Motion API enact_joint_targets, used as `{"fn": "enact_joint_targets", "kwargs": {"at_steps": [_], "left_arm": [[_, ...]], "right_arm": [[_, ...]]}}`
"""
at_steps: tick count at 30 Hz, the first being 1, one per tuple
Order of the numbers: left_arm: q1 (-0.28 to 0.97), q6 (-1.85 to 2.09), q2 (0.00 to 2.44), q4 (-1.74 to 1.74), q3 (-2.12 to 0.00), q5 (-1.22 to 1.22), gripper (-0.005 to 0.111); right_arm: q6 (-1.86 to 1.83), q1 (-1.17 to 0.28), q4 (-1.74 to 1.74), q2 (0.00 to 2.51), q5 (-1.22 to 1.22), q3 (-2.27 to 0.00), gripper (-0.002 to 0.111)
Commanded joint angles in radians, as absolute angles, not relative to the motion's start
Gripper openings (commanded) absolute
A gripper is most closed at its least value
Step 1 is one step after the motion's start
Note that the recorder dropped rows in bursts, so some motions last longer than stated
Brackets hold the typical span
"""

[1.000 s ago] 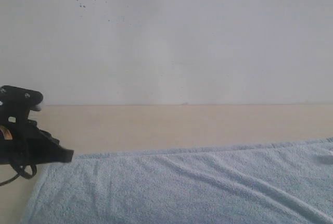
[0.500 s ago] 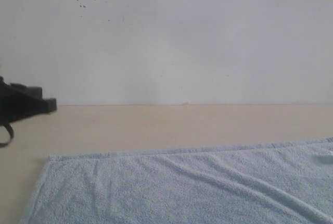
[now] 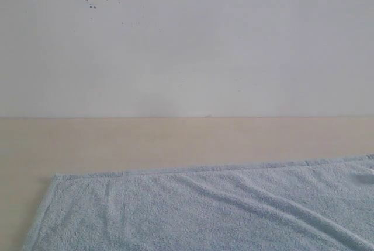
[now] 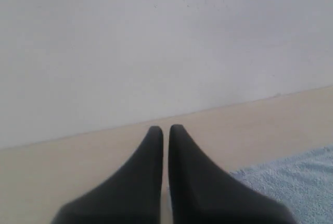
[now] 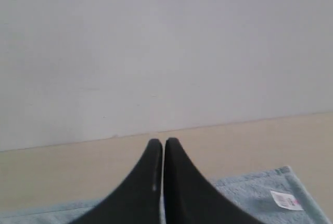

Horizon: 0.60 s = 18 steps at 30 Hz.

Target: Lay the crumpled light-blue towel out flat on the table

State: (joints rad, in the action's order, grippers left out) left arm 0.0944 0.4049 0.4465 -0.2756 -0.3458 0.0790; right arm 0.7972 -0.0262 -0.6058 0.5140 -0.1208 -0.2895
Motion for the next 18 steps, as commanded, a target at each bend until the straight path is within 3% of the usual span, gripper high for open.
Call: {"fn": "enact_joint_targets", "kwargs": {"at_steps": [1,5,8,12,18], "left_arm": [[0.035,0.405,0.198,-0.240,-0.310,0.204,0.004],[-0.002,0.399,0.000,-0.113,-0.316,0.362,0.004],[0.001,0.280,0.000,-0.089,-0.330,0.434,0.004],[0.006,0.020,0.024,-0.097,-0.301,0.312,0.004],[0.006,-0.037,0.080,-0.089,-0.186,0.195,0.004]], "right_arm": [[0.801,-0.145,-0.614,0.336,-0.016,-0.262,0.001],[0.781,-0.219,-0.614,0.204,0.058,-0.262,0.001],[0.692,-0.245,-0.619,0.141,0.128,-0.262,0.001],[0.364,-0.270,-0.670,0.127,0.367,-0.262,0.001],[0.464,-0.388,-0.637,0.152,0.439,-0.262,0.001]]}}
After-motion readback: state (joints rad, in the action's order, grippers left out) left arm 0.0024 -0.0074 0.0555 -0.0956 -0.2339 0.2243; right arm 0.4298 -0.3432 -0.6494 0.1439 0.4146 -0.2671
